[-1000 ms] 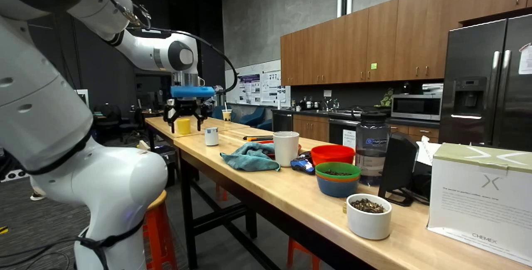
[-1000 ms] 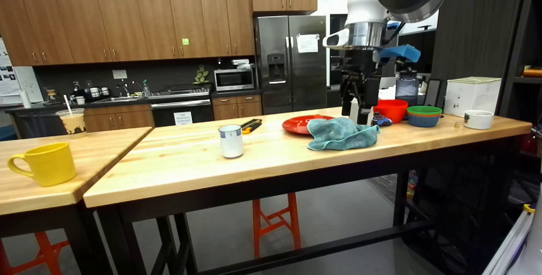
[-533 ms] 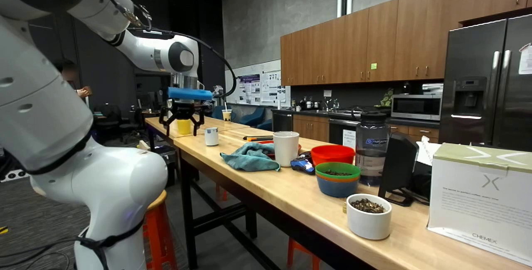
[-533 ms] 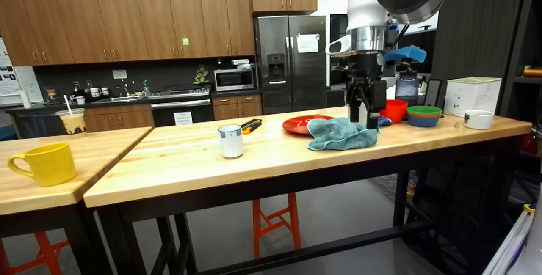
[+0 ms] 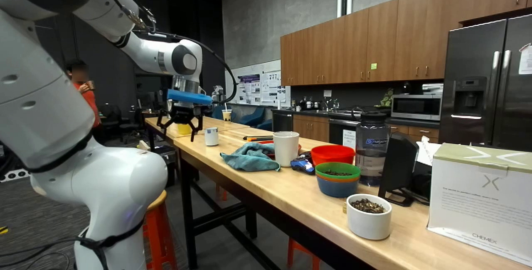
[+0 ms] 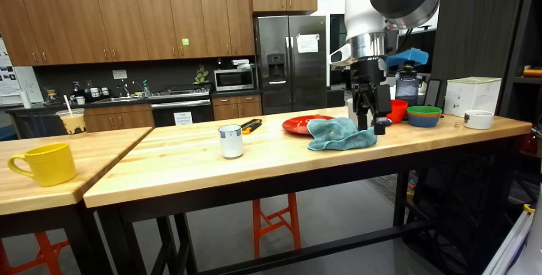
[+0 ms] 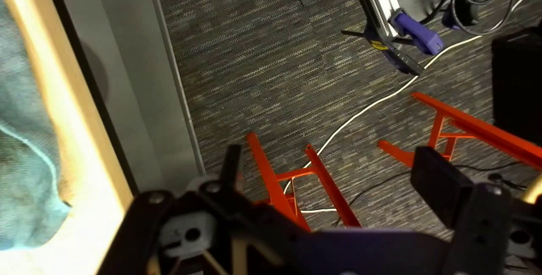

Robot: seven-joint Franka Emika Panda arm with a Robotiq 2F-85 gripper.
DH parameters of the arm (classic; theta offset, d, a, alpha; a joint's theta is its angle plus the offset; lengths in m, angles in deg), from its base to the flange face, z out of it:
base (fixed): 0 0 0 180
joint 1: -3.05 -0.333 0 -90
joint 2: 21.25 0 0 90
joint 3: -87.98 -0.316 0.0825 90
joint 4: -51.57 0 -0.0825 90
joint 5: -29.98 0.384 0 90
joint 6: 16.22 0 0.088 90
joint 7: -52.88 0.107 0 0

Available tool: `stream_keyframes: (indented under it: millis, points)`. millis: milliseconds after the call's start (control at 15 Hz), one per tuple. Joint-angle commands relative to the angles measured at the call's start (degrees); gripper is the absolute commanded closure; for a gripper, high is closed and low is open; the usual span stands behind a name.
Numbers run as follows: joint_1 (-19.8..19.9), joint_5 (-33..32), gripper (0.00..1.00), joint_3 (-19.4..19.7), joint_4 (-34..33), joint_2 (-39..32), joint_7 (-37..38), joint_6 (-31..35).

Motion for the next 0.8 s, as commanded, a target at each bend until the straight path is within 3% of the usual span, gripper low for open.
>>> stream_keyframes:
  millis: [0, 733]
  points:
    - [0.51, 0.95, 0.0, 0.73, -1.9, -2.14, 1.14, -1.3]
    - [2.24, 1.65, 0.0, 1.62, -4.34, -6.95, 2.67, -1.31]
